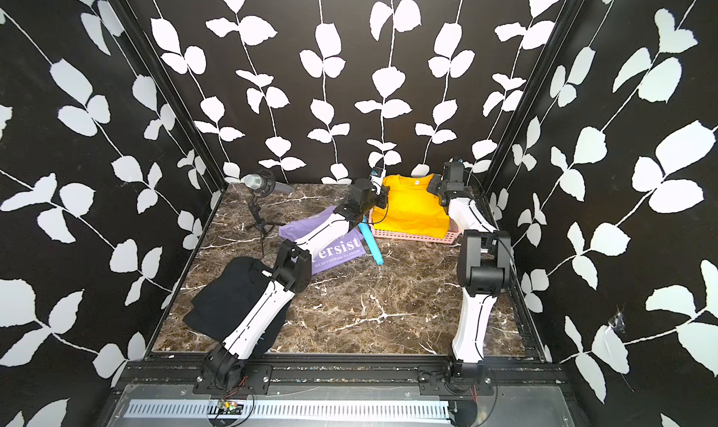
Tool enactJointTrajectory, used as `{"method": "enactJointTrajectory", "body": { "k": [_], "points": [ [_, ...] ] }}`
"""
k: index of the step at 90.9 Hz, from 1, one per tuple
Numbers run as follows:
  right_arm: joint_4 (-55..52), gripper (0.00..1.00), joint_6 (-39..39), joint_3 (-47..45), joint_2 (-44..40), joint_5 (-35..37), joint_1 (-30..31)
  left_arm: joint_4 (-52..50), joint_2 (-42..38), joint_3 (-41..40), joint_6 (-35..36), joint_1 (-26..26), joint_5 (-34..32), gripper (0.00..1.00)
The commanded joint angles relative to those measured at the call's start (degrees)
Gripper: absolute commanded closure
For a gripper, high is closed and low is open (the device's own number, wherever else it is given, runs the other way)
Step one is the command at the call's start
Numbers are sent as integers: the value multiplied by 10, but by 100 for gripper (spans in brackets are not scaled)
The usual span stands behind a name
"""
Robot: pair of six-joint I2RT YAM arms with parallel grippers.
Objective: Put the folded t-shirts into the basket
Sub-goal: Place the T-shirt in the bin.
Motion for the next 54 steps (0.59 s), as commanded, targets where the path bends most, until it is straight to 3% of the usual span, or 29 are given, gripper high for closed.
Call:
{"method": "enactJointTrajectory", "body": {
  "k": [1, 54],
  "points": [
    [18, 100, -19, 20, 15, 23, -8, 26, 2, 20, 2, 6, -3, 100],
    [-26, 100, -52, 88, 89, 39, -13, 8, 13, 4, 5, 3, 18, 100]
  ]
}}
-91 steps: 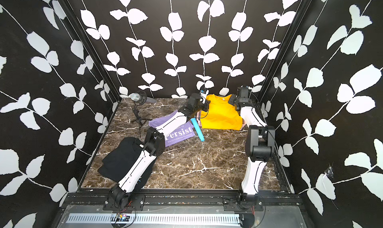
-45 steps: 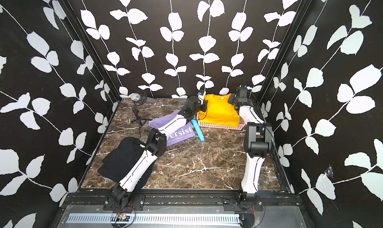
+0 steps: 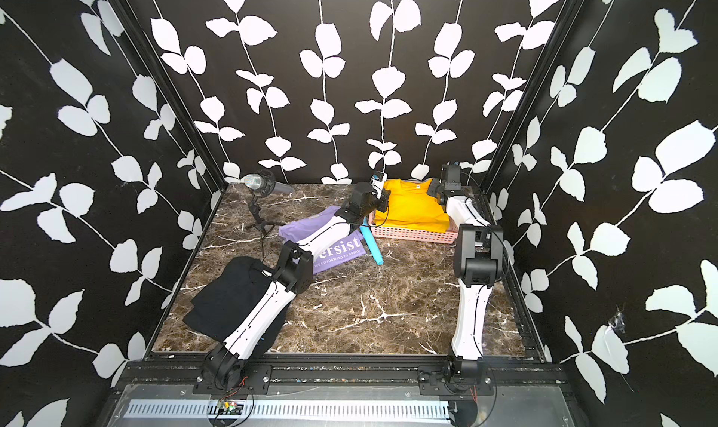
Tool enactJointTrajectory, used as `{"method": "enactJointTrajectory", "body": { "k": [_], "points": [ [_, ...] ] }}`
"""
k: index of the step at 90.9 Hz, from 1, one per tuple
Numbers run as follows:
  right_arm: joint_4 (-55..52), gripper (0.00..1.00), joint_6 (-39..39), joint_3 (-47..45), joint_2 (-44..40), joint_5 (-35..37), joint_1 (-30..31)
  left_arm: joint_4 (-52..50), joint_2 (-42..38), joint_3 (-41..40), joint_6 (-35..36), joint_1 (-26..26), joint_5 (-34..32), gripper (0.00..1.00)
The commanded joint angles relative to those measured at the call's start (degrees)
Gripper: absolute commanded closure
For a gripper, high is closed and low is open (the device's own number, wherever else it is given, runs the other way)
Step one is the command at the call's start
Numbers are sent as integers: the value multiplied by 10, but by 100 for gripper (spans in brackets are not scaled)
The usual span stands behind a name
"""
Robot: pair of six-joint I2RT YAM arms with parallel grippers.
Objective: Put the folded t-shirts into the basket
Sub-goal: Place the T-shirt in the bin.
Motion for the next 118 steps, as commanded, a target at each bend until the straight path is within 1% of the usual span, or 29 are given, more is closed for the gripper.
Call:
{"method": "enactJointTrajectory", "body": {
  "k": [1, 13, 26, 35, 41, 47, 55, 67, 89, 96, 101, 105, 118],
  "points": [
    [3, 100, -11, 18, 9, 19, -7, -1, -5, 1, 3, 3, 1, 100],
    [0, 100, -15, 20, 16, 22, -7, 5, -10, -12, -1, 3, -3, 100],
    [-11, 100, -21, 32, 22, 22, -7, 6, -11, -12, -5, 2, -6, 88],
    [-21, 100, -25, 49, 30, 22, -8, 9, -13, -11, -8, 2, -12, 83],
    [-34, 97, -27, 66, 39, 17, -7, 8, -16, -12, -7, 2, -14, 77],
    [-46, 92, -27, 80, 46, 14, -8, 5, -21, -12, -6, 2, -18, 70],
    [-55, 81, -29, 87, 48, 13, -8, 3, -30, -20, -8, 2, -19, 63],
    [-72, 69, -40, 100, 43, 17, -7, 6, -55, -46, -11, 1, -18, 56],
    [-101, 58, -56, 104, 4, 26, -8, 3, -125, -113, -12, -6, -10, 50],
    [-109, 55, -57, 90, -14, 22, -7, 2, -154, -148, -13, -8, -7, 47],
    [-112, 49, -56, 69, -30, 13, -7, 2, -185, -175, -15, -9, -6, 45],
    [-116, 46, -54, 50, -44, 7, -4, 2, -205, -202, -17, -9, -6, 43],
    [-164, 44, -56, -4, -85, -16, 8, 13, -291, -312, -27, -9, -19, 38]
  ]
}}
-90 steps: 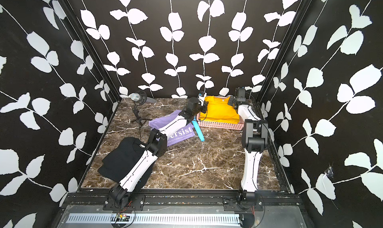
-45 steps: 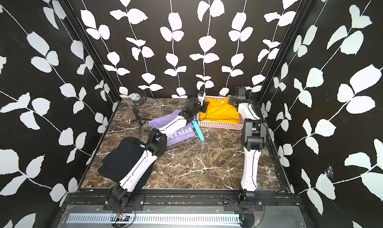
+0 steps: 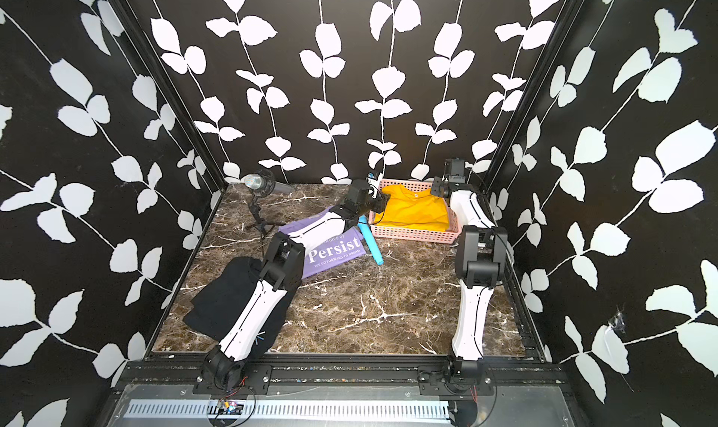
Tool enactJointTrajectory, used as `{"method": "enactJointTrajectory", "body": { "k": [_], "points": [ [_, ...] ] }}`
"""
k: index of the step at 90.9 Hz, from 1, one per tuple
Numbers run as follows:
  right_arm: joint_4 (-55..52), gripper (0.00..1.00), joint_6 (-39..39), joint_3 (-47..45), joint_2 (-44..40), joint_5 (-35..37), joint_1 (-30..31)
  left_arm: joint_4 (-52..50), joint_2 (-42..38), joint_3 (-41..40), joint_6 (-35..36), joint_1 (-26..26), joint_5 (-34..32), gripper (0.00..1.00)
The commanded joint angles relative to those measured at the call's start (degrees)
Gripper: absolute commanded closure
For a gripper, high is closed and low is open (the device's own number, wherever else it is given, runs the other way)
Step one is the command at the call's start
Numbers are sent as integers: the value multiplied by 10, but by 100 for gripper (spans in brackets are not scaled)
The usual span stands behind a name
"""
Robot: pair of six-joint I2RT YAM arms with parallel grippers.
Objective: Put the folded t-shirts into the basket
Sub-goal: Place the T-shirt in the bin.
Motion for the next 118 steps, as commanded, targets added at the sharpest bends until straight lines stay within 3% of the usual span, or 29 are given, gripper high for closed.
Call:
{"method": "enactJointTrajectory", "body": {
  "k": [1, 31, 59, 74, 86, 118],
  "points": [
    [-46, 44, -4, -31, -47, -21, 11, 13, -111, -68, -12, -4, -7, 38],
    [-221, 54, -19, -63, -49, -72, 32, -27, -280, -283, -17, -4, -15, 31],
    [-334, 64, -59, 14, 37, -4, 30, -85, -390, -440, 4, -4, -71, 26],
    [-377, 61, -88, 69, 98, 54, 30, -98, -422, -501, 2, -3, -97, 25],
    [-385, 57, -113, 96, 96, 72, 31, -126, -434, -526, -3, -3, -112, 24],
    [-250, 42, -127, -49, -82, -64, 55, -154, -491, -621, -8, 1, -145, 22]
  ]
}}
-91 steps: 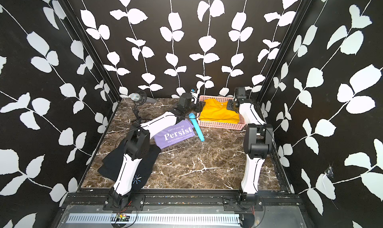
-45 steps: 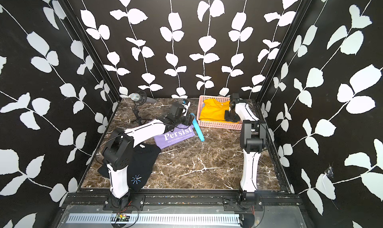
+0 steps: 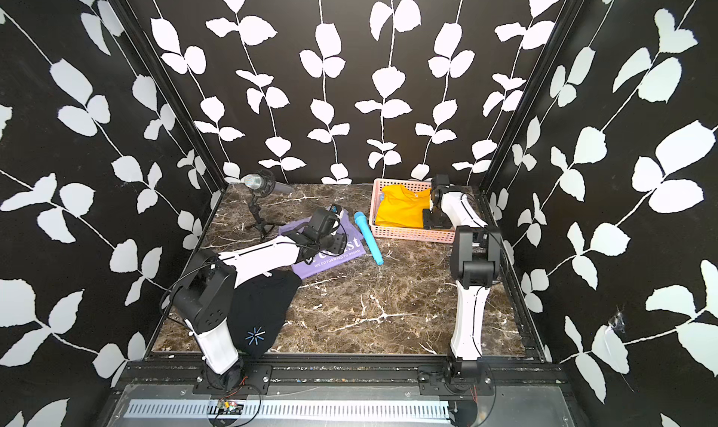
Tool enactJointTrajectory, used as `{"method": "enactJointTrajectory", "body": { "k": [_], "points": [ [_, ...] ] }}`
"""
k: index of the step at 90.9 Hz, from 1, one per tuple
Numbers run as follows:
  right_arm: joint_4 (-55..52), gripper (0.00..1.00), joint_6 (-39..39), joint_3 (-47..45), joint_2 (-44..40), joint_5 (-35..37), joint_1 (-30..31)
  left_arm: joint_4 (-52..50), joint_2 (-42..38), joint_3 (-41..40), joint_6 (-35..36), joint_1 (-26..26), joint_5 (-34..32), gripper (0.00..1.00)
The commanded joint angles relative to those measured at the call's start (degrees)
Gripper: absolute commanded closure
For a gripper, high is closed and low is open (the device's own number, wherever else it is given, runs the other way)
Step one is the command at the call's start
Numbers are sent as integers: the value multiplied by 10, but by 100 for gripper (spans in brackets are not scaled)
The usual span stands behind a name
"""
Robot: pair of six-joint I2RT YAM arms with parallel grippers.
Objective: Put the folded t-shirts into the basket
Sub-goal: Place the T-shirt in the bin, then move the T-shirt to the center of the board.
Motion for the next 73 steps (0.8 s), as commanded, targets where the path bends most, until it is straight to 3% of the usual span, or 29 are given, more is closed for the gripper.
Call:
{"method": "enactJointTrajectory", "body": {
  "k": [1, 15, 34, 55, 73],
  "points": [
    [59, 41, -6, -29, -71, -65, 20, -28, -40, -27, -3, 4, -17, 22],
    [95, 32, 5, -63, -103, -109, 63, -50, -31, -39, -10, 30, 2, 22],
    [140, 26, 27, -97, -140, -130, 128, -78, 20, -11, 2, 54, 44, 23],
    [185, 26, 55, -165, -190, -136, 175, -121, 99, 68, 28, 54, 95, 26],
    [208, 26, 75, -247, -226, -128, 179, -129, 94, 31, 33, 43, 123, 30]
  ]
}}
